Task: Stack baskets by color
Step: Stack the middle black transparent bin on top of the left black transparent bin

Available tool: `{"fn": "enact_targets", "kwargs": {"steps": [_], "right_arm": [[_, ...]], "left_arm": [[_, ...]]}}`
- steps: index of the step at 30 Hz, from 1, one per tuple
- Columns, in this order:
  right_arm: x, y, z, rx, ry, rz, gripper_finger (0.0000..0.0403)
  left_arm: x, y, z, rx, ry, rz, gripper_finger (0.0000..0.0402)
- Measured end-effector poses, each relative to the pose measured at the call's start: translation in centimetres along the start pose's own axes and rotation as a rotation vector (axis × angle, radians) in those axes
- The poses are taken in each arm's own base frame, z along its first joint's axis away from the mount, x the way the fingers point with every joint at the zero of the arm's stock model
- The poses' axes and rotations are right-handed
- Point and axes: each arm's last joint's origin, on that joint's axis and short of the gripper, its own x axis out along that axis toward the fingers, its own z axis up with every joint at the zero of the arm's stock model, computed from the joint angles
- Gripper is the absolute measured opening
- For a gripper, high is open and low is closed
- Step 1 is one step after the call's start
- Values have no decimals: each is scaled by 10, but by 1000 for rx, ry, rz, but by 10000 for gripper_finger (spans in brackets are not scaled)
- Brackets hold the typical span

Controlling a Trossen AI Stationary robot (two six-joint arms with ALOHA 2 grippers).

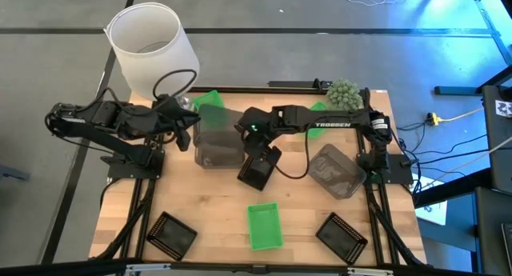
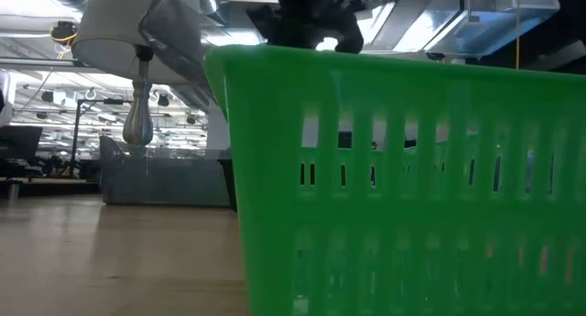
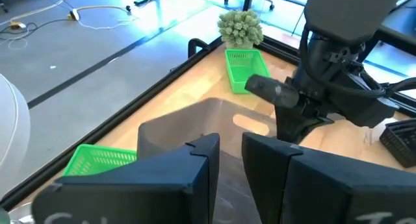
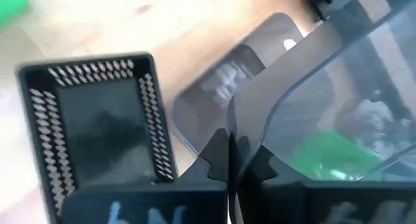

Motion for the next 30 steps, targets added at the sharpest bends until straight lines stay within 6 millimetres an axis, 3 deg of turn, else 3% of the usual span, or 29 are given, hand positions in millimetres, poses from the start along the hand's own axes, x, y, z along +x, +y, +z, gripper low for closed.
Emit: {"fn": "enact_targets", "kwargs": {"steps": [5, 16, 23, 30], "right_arm": [[9, 2, -1, 55, -38, 51, 1], [47, 8, -14, 100, 55, 115, 1], [49, 20, -25, 114, 223, 191, 1], [48, 24, -28, 109, 271, 227, 1]], "left_arm": [[0, 0, 0, 2, 1, 0, 58], [0, 1, -1, 12, 11, 5, 58], [0, 1, -2, 16, 17, 6, 58], [0, 2, -4, 31, 33, 13, 58]]}}
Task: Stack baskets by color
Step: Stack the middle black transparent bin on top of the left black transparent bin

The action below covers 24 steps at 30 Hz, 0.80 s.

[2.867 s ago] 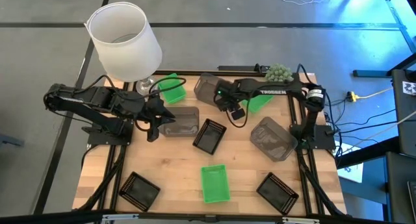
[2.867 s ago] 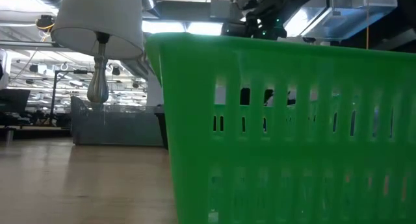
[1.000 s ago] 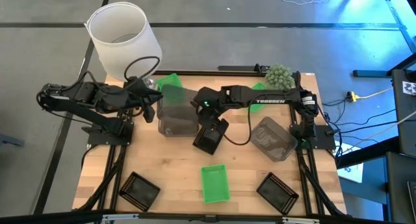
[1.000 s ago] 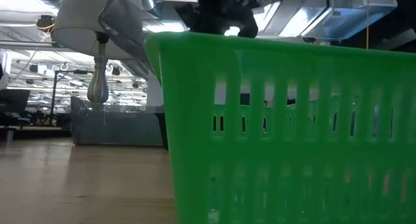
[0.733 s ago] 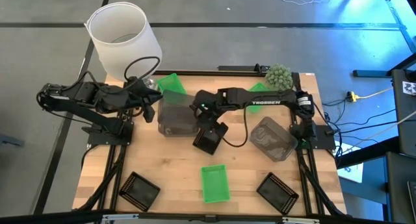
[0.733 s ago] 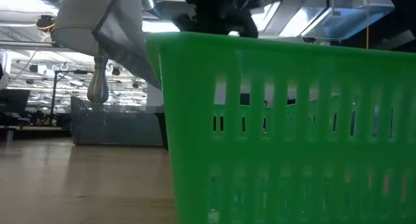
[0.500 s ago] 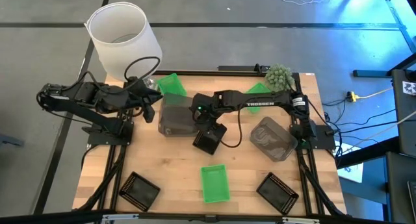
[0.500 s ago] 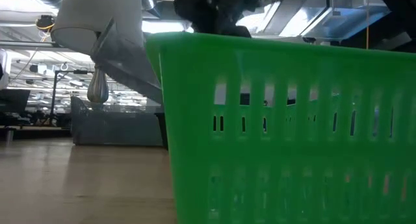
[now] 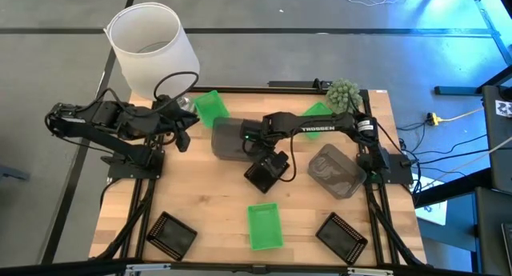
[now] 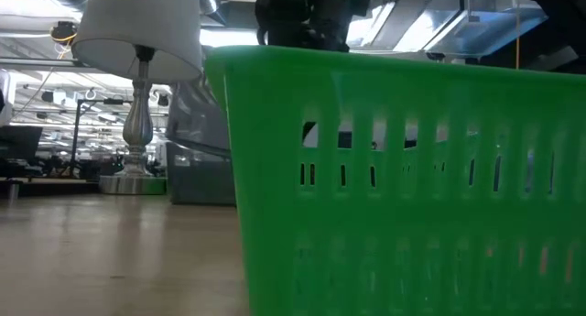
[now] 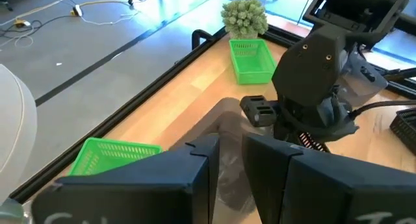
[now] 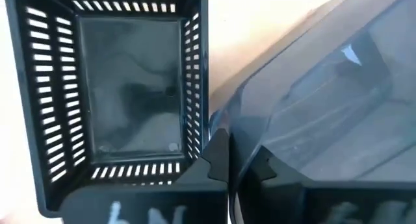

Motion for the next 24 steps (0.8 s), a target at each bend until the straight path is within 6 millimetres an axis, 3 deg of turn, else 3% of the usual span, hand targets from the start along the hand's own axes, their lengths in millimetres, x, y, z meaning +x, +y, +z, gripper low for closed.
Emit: {"fn": "enact_targets", "kwargs": {"steps": [7, 16, 24], "right_arm": [[-5, -2, -1, 4, 95, -69, 1], [-5, 1, -4, -1, 113, -33, 2], [-5, 1, -4, 7, 116, -26, 54]], "left_arm": [[0, 0, 0, 0, 0, 0, 58], [0, 0, 0, -1, 0, 0, 58], [0, 0, 0, -4, 0, 0, 58]]}}
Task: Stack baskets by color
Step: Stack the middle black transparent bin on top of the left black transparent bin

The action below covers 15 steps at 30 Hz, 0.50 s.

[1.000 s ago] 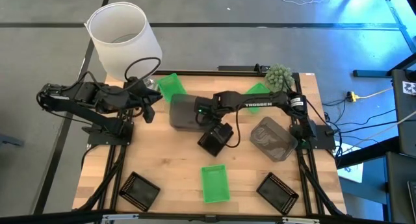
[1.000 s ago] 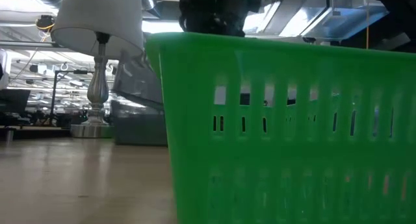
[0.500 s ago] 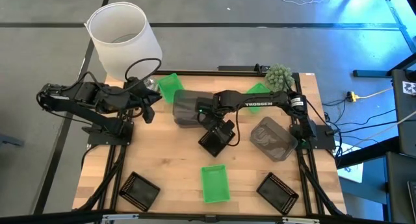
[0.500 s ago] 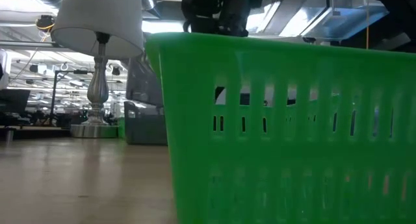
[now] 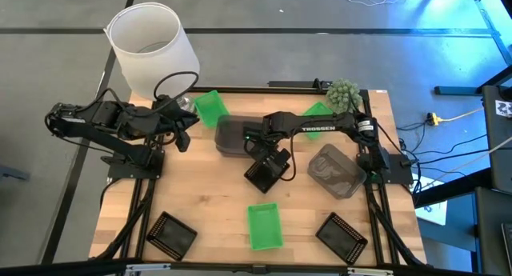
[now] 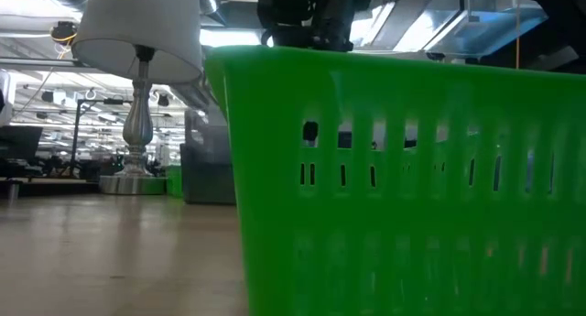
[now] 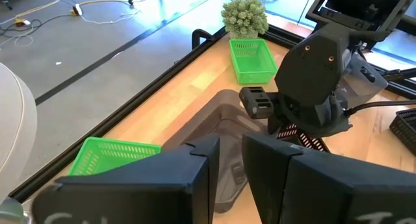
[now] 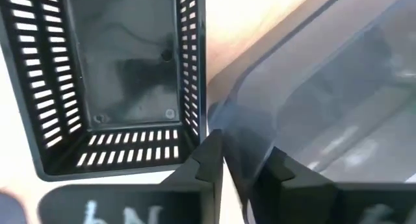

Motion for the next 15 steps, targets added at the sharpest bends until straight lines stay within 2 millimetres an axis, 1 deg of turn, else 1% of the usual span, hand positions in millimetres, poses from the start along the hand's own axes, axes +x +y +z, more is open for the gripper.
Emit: {"fn": "enact_targets", "kwargs": {"steps": [4, 10, 13, 15], "right_arm": [[0, 0, 0, 2, 0, -1, 69], [0, 0, 0, 1, 8, -8, 79], [-4, -2, 1, 0, 13, -27, 79], [-10, -4, 2, 14, 1, -42, 80]], "left_arm": [[0, 0, 0, -5, 1, -2, 58], [0, -1, 0, -4, 13, -23, 58], [0, -1, 0, -4, 15, -27, 58], [0, -1, -1, -2, 17, -25, 58]]}}
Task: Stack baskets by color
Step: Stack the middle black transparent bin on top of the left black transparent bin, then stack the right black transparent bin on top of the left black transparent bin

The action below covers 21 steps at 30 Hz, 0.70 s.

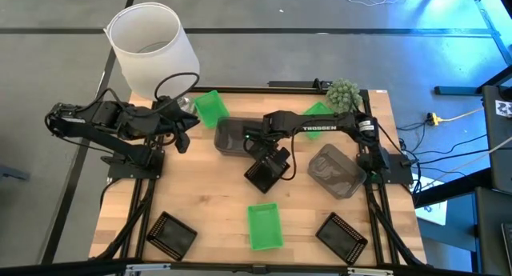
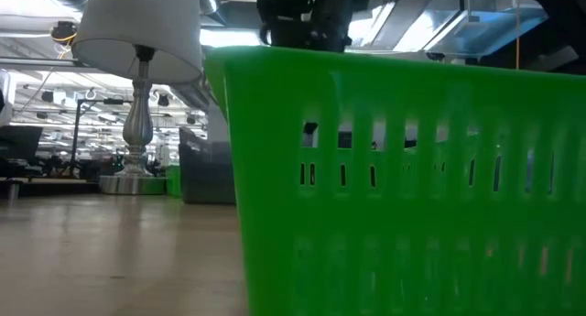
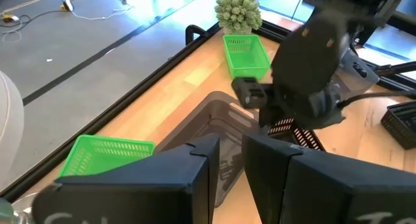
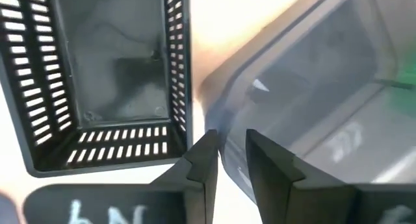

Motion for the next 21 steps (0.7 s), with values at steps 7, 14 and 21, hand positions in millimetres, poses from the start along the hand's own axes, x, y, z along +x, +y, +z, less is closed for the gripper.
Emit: {"fn": "enact_targets", "kwargs": {"steps": [7, 14, 21], "right_arm": [[-53, -4, 3, 147, -156, -29, 80], [-107, 15, -16, 284, -151, 2, 80], [-139, 37, -40, 464, -78, 75, 80]], "left_arm": [[0, 1, -2, 17, 15, 8, 58], [0, 1, -2, 23, 18, 10, 58], [0, 4, -7, 64, 66, 35, 58]]}}
